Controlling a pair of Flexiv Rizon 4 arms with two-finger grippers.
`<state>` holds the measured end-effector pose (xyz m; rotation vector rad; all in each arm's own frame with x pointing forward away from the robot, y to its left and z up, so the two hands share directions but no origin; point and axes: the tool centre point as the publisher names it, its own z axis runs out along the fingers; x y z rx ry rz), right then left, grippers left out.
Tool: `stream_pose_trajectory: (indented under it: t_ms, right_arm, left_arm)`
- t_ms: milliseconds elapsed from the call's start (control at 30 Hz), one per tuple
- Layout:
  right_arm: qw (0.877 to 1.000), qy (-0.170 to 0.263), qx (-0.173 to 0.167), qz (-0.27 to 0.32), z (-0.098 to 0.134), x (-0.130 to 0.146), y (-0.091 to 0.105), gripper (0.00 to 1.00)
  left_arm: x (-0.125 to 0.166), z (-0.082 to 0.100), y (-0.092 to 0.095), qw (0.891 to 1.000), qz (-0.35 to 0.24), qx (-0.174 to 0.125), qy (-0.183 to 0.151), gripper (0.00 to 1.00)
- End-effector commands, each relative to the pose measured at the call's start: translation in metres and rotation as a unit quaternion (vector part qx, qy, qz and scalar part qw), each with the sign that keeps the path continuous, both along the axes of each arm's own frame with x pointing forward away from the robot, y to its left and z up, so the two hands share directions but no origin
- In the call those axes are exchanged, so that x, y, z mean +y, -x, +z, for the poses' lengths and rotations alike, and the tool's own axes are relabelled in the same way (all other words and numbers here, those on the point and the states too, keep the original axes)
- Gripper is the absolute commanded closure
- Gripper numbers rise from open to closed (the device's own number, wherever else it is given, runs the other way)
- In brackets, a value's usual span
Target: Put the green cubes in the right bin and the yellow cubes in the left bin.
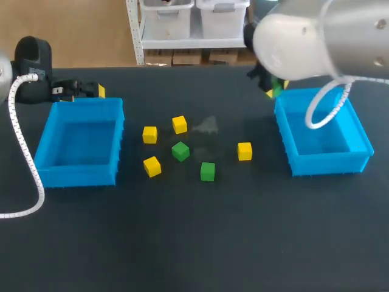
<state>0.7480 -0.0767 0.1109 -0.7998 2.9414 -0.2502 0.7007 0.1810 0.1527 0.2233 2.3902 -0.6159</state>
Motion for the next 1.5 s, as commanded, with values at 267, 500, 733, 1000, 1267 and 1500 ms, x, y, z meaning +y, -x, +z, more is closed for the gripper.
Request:
stream_pose_trajectory:
  t_ms: [267,500,733,1000,1267,1500]
  right_arm:
    - [0.994,-0.050,-0.058,-0.074,-0.012,-0.073,0.042,1.00]
    - [0.989,-0.072,-0.057,-0.117,-0.026,-0.089,0.049,1.00]
    - [0.985,-0.084,-0.049,-0.140,-0.044,-0.093,0.051,1.00]
    - [0.987,-0.083,-0.035,-0.133,-0.057,-0.090,0.053,0.53]
    - [0.989,-0.077,-0.037,-0.124,-0.050,-0.084,0.047,0.00]
    - [0.994,-0.063,-0.054,-0.070,-0.020,-0.059,0.040,0.00]
  left_arm:
    - [0.002,-0.002,0.000,1.000,-0.003,-0.003,0.004,0.00]
    - [0.002,-0.002,0.000,1.000,-0.003,-0.003,0.004,0.00]
    - [0.002,-0.002,0.000,1.000,-0.003,-0.003,0.004,0.00]
    - [0.002,-0.002,0.000,1.000,-0.003,-0.003,0.004,0.00]
    - [0.002,-0.002,0.000,1.000,-0.003,-0.003,0.004,0.00]
    - [0.002,-0.002,0.000,1.000,-0.003,-0.003,0.004,0.00]
